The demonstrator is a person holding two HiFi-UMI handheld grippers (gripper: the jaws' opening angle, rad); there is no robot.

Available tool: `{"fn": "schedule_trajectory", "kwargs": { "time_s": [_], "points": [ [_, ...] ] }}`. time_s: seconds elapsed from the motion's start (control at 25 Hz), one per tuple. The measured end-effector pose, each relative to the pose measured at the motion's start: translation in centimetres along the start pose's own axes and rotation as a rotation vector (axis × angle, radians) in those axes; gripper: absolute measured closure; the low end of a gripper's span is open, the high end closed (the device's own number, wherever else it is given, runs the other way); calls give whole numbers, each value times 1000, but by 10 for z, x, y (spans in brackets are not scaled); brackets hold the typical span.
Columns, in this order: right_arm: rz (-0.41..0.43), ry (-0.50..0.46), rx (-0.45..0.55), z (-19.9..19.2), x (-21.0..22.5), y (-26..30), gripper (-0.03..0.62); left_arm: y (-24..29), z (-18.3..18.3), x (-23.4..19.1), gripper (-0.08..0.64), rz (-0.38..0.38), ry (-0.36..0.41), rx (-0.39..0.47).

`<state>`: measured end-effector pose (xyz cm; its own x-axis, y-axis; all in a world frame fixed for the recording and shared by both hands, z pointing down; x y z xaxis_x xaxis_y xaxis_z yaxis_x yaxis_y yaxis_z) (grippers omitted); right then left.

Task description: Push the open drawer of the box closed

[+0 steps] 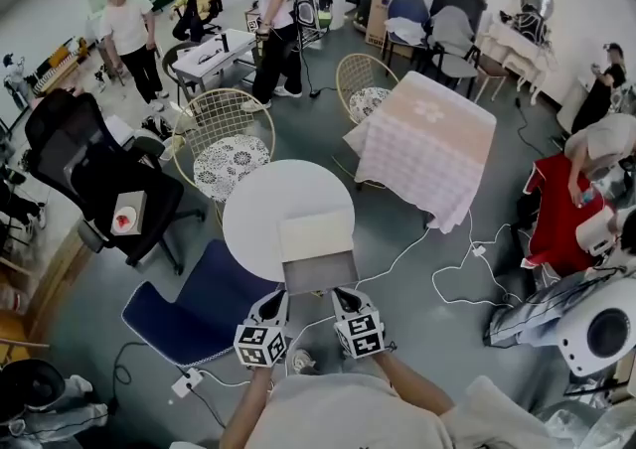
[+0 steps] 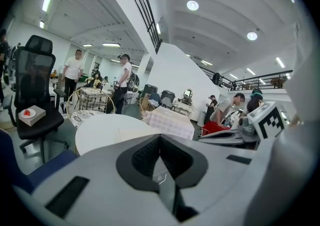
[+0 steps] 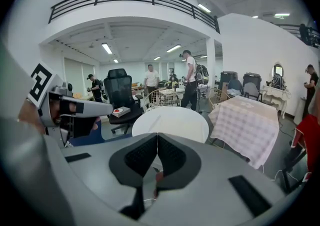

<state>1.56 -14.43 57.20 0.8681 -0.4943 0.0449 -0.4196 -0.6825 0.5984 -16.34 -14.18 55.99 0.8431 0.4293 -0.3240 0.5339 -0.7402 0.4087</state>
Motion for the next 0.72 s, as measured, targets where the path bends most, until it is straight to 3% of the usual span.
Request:
{"fn": "schedule_trajectory", "kwargs": {
  "time_s": [0.32,0.72],
  "points": [
    [16,9,-23,-11,13,-1,575,5,-12,12,547,27,-22,-22],
    [41,45,-141,-59,5,3,575,6,-51,13,548,29,-77,-98]
  ]
}}
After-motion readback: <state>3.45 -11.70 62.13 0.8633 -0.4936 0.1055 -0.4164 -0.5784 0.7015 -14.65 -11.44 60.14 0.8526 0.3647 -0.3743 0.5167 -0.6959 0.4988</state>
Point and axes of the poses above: the fingertips, and each gripper's own axes: y forward along the fingers, x to its right, z out of its top, the point moved 6 cm from there along -y, backward along the fingers, and after that the axes turned 6 degrees about -x, right-handed, at the moved point
